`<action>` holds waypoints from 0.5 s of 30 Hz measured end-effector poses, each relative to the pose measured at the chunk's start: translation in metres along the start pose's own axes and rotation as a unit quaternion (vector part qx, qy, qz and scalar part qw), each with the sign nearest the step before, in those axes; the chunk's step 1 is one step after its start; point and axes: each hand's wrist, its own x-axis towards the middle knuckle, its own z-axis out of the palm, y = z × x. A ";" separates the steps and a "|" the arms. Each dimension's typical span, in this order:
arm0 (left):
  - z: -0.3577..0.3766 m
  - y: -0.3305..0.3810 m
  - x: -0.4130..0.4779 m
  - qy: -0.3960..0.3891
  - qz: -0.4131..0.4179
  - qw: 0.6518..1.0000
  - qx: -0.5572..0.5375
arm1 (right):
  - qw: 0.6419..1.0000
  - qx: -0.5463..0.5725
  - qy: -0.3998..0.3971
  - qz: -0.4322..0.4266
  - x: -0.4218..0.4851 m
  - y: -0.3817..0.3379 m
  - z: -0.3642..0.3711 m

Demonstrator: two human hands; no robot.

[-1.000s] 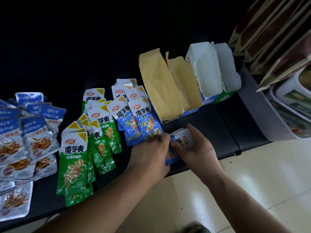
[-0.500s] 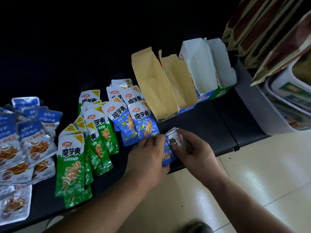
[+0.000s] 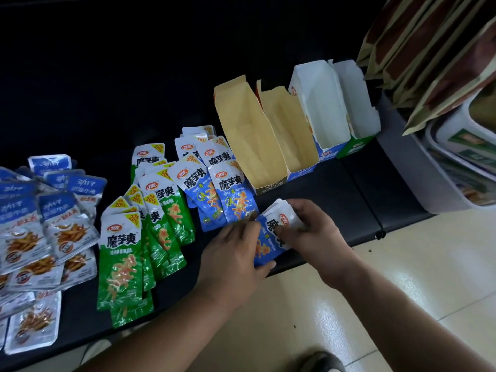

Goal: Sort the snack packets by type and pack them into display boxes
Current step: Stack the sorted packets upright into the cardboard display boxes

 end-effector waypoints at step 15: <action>-0.056 -0.022 0.021 -0.212 -0.147 0.863 -0.434 | 0.974 -0.139 -0.140 -0.112 -0.014 -0.056 -0.019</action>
